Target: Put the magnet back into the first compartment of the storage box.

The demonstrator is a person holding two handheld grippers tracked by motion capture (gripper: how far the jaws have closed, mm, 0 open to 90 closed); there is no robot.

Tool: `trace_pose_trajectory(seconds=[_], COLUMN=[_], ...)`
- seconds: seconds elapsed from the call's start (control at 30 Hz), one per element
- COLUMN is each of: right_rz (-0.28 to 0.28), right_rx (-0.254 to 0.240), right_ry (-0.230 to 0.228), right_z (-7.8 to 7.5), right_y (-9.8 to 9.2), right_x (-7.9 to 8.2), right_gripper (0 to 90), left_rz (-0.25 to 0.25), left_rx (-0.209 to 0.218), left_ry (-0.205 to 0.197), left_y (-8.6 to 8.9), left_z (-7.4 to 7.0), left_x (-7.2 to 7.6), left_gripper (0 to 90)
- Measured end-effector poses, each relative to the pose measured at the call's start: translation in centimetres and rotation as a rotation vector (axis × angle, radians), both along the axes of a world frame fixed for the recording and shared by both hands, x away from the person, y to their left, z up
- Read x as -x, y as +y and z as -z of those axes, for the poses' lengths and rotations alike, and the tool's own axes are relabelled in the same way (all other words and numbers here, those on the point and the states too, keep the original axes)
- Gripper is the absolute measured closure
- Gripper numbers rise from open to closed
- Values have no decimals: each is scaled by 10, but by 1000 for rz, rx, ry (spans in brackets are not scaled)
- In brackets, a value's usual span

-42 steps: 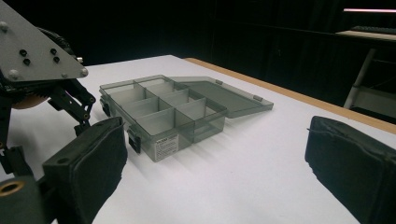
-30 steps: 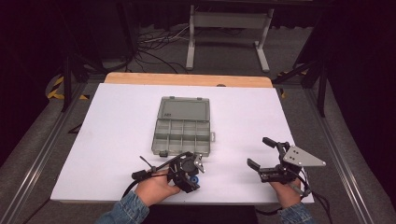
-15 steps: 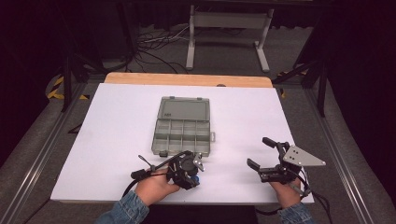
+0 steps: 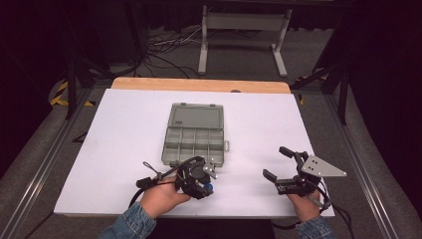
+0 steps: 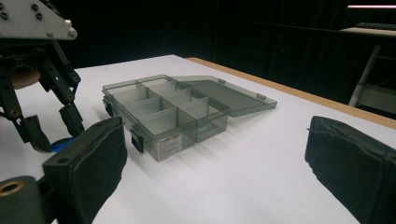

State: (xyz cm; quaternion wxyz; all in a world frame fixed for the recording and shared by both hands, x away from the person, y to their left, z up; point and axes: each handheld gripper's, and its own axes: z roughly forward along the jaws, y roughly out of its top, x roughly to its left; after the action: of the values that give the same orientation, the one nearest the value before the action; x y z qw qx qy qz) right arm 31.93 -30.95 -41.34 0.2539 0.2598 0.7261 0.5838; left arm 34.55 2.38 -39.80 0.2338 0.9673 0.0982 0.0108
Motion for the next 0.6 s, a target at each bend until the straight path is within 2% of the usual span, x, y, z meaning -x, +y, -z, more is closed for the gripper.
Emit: trace_pose_trajectory(seconds=[0.23,0.6], right_rz=[2,0], right_rx=[1,2], right_ry=[1,2], right_z=[0,1], right_y=[0,0], right_x=[0,0], right_gripper=[62,62], left_rz=[-6,-13], left_rx=[18,20], left_ry=[-13,-36], left_y=[5,8], left_z=[-12,-25], left_x=[0,-4], left_gripper=[623,623])
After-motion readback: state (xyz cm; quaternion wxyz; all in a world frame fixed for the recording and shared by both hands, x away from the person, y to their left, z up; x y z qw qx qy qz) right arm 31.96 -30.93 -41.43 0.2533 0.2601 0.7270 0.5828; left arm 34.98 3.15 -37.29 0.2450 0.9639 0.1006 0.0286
